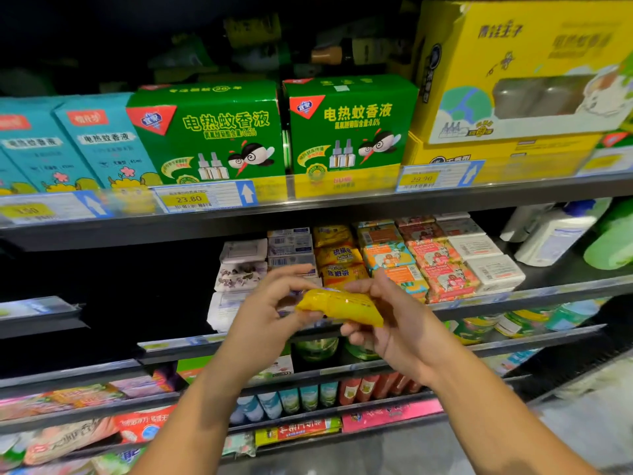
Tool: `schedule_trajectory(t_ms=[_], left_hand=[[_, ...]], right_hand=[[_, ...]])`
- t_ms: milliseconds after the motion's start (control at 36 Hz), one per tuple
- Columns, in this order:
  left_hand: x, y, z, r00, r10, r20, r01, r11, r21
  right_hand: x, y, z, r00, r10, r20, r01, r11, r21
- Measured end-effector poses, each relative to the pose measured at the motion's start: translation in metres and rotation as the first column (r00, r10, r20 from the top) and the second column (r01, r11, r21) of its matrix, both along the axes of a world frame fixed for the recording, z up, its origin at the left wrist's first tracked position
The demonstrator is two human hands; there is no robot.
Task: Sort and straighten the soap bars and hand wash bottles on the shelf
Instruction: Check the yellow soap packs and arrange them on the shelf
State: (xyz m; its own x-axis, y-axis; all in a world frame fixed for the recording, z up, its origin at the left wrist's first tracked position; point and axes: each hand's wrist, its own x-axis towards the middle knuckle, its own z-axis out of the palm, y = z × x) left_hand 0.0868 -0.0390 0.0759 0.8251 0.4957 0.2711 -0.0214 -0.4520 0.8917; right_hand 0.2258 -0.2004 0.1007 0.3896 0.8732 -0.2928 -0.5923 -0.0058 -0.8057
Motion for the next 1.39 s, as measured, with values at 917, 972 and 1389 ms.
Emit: schedule_trajectory(t_ms=[917, 972, 1389], left_hand=[[-0.008, -0.029, -0.001, 0.990, 0.142, 0.007, -0.132, 0.935, -0.329], [-0.004, -0.033, 0.002, 0.988, 0.151, 0.016, -0.136, 0.930, -0.342], [0.019, -0.047, 0.008, 0.977, 0.212, 0.013, -0.212, 0.972, 0.102]], right_hand=[[0.005, -0.009, -0.011, 0.786, 0.206, 0.583, -0.156, 0.978, -0.136], [0.003, -0.007, -0.012, 0.768, 0.107, 0.631, -0.039, 0.992, -0.120], [0.005, -0.007, -0.034, 0.754, 0.181, 0.631, -0.058, 0.976, -0.210]])
